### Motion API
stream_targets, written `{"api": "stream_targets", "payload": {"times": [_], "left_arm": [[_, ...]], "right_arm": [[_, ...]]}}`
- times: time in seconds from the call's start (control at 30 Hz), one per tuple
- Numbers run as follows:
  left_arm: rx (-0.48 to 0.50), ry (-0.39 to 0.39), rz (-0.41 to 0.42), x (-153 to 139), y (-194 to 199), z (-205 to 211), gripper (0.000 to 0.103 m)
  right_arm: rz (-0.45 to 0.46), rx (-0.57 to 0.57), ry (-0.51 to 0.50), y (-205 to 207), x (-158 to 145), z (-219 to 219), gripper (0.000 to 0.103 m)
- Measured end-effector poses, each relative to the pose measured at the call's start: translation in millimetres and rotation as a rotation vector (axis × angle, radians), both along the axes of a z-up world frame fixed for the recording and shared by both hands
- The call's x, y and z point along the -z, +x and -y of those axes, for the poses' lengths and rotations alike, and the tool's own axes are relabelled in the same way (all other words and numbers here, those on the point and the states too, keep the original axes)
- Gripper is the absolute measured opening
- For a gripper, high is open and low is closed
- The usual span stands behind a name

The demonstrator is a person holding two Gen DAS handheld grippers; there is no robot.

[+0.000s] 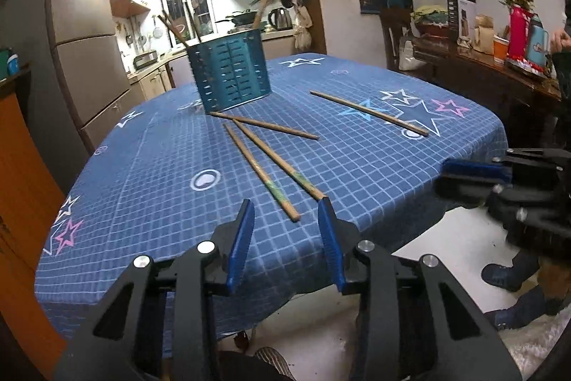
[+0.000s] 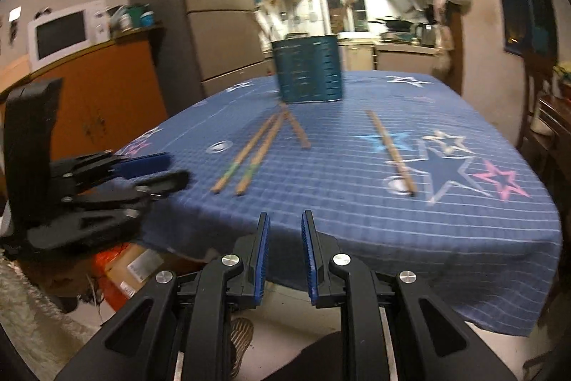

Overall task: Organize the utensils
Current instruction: 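Move both open tools back above the row of chopsticks, then close the left tool on a wooden chopstick while the right tool grasps another chopstick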

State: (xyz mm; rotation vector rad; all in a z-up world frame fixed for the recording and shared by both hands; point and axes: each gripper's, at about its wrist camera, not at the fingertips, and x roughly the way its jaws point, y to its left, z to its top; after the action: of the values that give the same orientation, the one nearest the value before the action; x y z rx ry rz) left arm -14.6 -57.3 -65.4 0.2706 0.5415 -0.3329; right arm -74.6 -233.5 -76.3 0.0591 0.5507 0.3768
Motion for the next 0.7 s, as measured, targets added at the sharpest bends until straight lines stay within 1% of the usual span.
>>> {"api": "stream_targets", "payload": {"times": [0.03,0.1,0.23,0.27,0.3,0.37,0.5,0.57,0.7], "left_arm": [[-0.002,0.001,0.003,3.0,1.5,1.1,0.036],[-0.010,-0.009,-0.009,9.5,5.9,3.8,0.035],[-0.030,-0.011,-0.028,23.4,13.2,4.5,0.035],[-0.032,-0.011,-0.030,27.0,13.8,4.9,0.035],[-0.036,-0.018,-0.019,28.7,13.3,4.6,0.035],[-0.042,-0.012,0.008,29.6,12.0,6.4,0.035],[-0.057,0.000,0.053,32.3,7.5,9.5,0.035],[-0.060,-0.006,0.060,33.2,7.3,10.3,0.035],[-0.078,-0.004,0.074,33.7,8.8,9.5,0.035]], "right_arm": [[0.008,-0.005,-0.006,1.5,-2.3,-4.3,0.019],[0.041,0.028,-0.026,1.1,-5.2,-7.6,0.019],[0.064,0.176,0.001,8.9,-7.1,20.7,0.020],[0.065,0.195,0.001,11.0,-6.0,27.6,0.021],[0.063,0.216,-0.010,15.5,-4.1,33.6,0.023],[0.065,0.260,-0.050,23.4,0.2,41.8,0.024],[0.031,0.288,-0.086,46.1,11.1,58.1,0.026],[0.028,0.298,-0.104,53.6,15.2,61.5,0.026],[0.026,0.305,-0.108,62.5,19.8,69.1,0.026]]}}
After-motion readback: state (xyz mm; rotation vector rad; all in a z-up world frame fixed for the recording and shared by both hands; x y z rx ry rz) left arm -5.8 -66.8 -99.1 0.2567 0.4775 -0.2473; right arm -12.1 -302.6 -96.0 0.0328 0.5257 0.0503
